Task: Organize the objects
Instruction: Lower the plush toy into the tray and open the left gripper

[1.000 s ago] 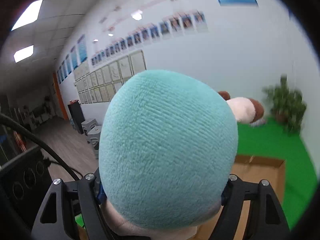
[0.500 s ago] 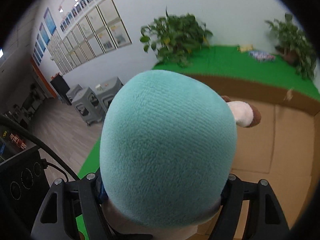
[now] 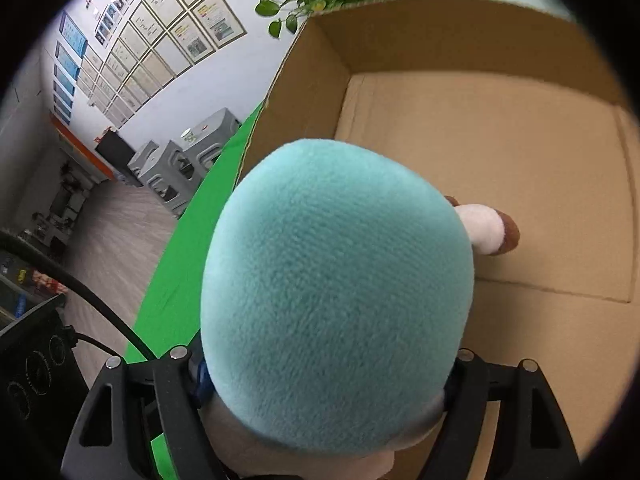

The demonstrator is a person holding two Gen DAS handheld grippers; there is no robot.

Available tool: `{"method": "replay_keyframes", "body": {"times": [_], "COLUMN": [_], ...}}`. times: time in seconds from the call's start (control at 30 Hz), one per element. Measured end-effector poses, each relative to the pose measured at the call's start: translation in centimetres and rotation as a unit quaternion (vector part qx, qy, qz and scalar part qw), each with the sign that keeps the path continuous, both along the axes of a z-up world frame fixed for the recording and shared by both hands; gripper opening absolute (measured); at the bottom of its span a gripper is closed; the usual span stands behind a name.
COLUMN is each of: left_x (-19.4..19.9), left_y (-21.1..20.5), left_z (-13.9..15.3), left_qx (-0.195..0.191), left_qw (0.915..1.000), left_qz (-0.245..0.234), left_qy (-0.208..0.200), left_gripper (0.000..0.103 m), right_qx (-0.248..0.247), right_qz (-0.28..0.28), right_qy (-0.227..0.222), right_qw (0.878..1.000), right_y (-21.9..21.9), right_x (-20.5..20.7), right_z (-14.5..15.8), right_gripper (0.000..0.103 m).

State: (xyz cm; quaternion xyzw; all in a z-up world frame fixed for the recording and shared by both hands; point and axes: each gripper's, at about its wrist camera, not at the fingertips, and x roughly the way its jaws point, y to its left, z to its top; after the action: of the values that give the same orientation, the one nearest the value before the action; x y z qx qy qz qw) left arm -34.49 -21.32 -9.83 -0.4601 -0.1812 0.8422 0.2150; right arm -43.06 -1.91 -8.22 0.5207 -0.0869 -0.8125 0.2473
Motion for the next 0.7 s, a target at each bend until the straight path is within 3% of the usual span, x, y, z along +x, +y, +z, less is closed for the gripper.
{"method": "replay_keyframes", "body": {"times": [0.27,0.33,0.4,0.43,0.53,0.57,0.7], "left_x": [1.5,2.4,3.5,3.7,4.1,3.2,0.3], "left_y": [0.2,0.2,-0.4,-0.7,-1.4,-1.9,-4.4], "left_z": [-0.8,-0.1,1.1,1.5,1.0,0.2,-2.4], "left_qx": [-0.051,-0.069,-0.076,-0.085,-0.127,-0.128,-0.06], "left_qw": [0.9981,0.9967,0.9938,0.9918,0.9875,0.9884,0.9967], "left_qz": [0.031,0.031,0.032,0.037,0.057,0.058,0.049], "left_qy": [0.009,0.029,0.075,0.088,0.075,0.058,0.024], "left_gripper": [0.064,0.064,0.069,0.077,0.082,0.082,0.08], "right_qx": [-0.014,-0.006,0.006,0.005,0.023,0.025,0.019], "right_qz": [0.004,0.002,-0.006,-0.008,-0.005,-0.003,-0.013], "right_qy": [-0.019,-0.015,-0.007,-0.01,0.003,0.009,0.007], "right_qw": [1.0,1.0,1.0,1.0,1.0,1.0,1.0], "right_y": [1.0,0.9,1.3,1.2,0.6,0.3,0.5], "right_x": [1.0,0.8,1.0,0.9,1.4,1.6,1.3], "right_z": [-1.1,-0.8,-0.6,-0.7,-0.4,-0.2,-0.1], "right_gripper": [0.08,0.08,0.08,0.08,0.081,0.082,0.091]}}
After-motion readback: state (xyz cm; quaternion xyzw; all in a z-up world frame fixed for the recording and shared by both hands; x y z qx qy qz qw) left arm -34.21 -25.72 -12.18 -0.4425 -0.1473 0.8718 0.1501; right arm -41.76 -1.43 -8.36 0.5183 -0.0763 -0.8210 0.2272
